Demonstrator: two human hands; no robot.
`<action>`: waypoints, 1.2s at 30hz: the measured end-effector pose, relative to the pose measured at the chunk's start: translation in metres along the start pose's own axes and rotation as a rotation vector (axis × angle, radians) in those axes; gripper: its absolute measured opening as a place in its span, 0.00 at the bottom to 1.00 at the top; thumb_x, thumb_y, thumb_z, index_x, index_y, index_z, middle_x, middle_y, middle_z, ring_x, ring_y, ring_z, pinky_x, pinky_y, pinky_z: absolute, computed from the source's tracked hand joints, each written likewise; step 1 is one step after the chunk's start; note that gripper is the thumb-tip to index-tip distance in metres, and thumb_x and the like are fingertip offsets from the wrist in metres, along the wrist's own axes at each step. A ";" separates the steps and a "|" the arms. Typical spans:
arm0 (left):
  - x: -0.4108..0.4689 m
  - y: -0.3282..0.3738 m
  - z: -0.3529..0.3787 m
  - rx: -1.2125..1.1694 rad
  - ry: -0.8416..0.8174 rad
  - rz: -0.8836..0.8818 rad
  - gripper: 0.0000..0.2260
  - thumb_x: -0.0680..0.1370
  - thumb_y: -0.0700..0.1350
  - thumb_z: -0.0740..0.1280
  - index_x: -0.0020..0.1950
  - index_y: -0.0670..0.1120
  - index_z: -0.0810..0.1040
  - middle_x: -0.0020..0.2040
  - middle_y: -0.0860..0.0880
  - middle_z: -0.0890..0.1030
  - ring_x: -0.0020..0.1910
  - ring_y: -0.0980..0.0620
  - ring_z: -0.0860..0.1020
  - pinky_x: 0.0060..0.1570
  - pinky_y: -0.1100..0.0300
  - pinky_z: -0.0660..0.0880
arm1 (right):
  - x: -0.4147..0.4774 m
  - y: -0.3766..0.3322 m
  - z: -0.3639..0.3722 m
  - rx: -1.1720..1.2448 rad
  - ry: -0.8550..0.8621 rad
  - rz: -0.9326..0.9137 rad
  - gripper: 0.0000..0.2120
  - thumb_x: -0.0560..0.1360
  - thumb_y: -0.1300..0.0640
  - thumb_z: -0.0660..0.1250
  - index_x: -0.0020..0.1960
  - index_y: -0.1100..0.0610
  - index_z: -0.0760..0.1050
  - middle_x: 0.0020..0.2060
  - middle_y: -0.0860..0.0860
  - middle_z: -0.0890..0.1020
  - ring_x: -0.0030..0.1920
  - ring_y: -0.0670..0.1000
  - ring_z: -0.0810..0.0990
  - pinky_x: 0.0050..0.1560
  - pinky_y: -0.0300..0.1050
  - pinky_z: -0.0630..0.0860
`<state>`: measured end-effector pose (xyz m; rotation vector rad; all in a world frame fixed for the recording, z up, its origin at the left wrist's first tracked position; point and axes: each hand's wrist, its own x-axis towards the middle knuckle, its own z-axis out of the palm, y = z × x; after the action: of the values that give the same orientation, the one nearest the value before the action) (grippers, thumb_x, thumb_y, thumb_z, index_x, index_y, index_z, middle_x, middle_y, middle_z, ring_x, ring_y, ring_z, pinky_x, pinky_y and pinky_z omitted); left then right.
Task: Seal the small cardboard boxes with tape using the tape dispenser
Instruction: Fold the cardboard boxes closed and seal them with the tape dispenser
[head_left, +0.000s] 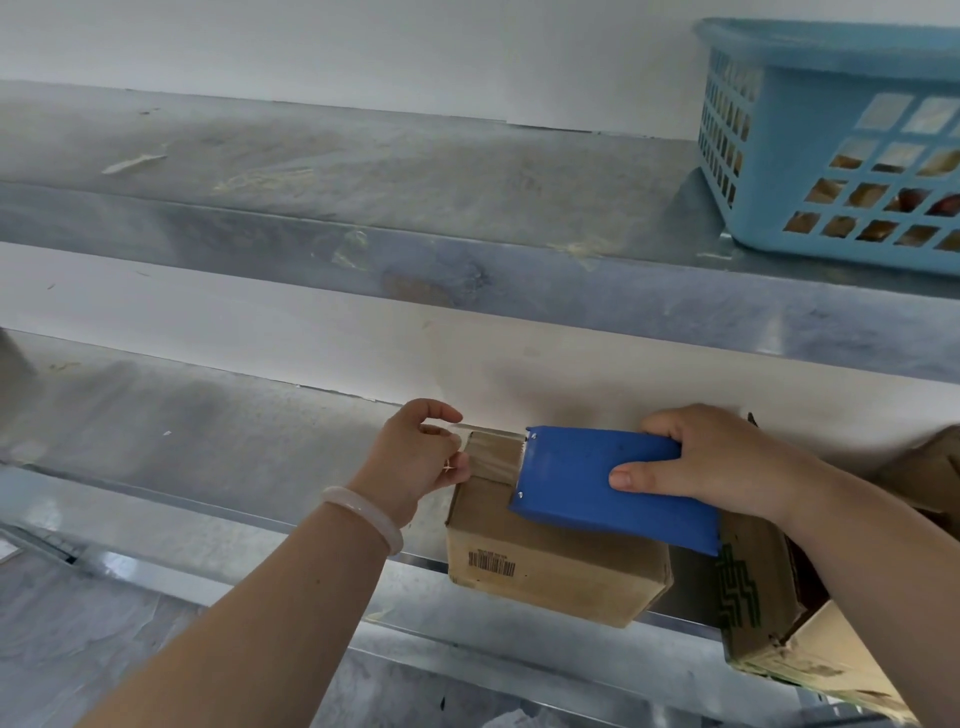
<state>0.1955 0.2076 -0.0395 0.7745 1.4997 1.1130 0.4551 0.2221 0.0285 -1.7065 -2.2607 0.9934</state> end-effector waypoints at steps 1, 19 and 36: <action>0.000 -0.002 -0.001 0.015 0.012 0.004 0.11 0.77 0.28 0.60 0.51 0.42 0.75 0.40 0.43 0.73 0.34 0.49 0.76 0.40 0.54 0.82 | 0.001 -0.001 0.000 -0.012 -0.002 -0.003 0.17 0.64 0.37 0.73 0.36 0.49 0.76 0.28 0.43 0.78 0.28 0.37 0.76 0.28 0.31 0.66; 0.015 -0.036 -0.004 0.155 0.034 -0.055 0.10 0.79 0.34 0.60 0.52 0.46 0.77 0.39 0.45 0.78 0.36 0.50 0.76 0.33 0.59 0.74 | 0.015 -0.006 0.004 -0.063 -0.039 0.013 0.19 0.65 0.35 0.72 0.41 0.50 0.78 0.37 0.47 0.81 0.37 0.44 0.79 0.34 0.36 0.69; 0.003 -0.050 0.002 0.488 -0.117 -0.205 0.13 0.84 0.50 0.53 0.65 0.48 0.71 0.48 0.48 0.76 0.44 0.50 0.76 0.39 0.57 0.76 | 0.018 -0.001 0.005 -0.039 -0.029 0.011 0.22 0.67 0.37 0.72 0.56 0.45 0.75 0.52 0.41 0.78 0.49 0.43 0.77 0.45 0.38 0.74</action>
<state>0.2015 0.1928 -0.0870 0.9699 1.7292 0.5414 0.4452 0.2359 0.0204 -1.7324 -2.3061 0.9895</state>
